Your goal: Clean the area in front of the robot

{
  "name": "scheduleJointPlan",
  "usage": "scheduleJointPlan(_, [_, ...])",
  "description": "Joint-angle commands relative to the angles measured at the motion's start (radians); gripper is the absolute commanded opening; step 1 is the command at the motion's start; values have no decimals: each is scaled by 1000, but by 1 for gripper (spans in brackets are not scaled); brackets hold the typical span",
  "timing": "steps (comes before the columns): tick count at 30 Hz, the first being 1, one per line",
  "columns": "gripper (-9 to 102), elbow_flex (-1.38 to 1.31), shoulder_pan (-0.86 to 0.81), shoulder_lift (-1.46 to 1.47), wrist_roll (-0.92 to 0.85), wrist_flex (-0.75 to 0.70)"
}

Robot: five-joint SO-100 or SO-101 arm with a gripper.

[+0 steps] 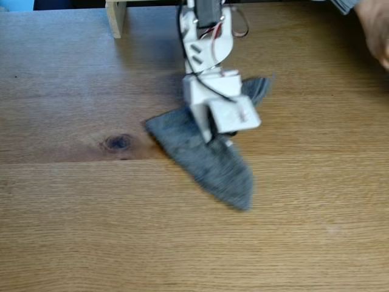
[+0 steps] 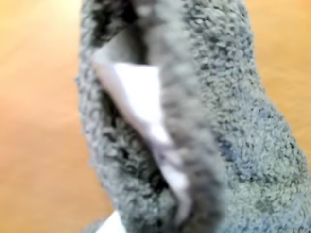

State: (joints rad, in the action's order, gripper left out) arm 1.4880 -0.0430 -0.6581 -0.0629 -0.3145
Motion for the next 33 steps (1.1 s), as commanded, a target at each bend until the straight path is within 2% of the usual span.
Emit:
scheduleJointPlan(1, [0, -210, -242, 18, 34, -103])
scheduleJointPlan(7, [0, -207, -265, -29, 114, -385])
scheduleJointPlan(14, [0, -61, -91, -256, 137, -680])
scheduleJointPlan(20, [0, 107, -12, -581, 156, -726])
scheduleJointPlan(25, [0, 199, -149, -792, 66, -785])
scheduleJointPlan(33, [0, 310, -560, -910, -64, -907])
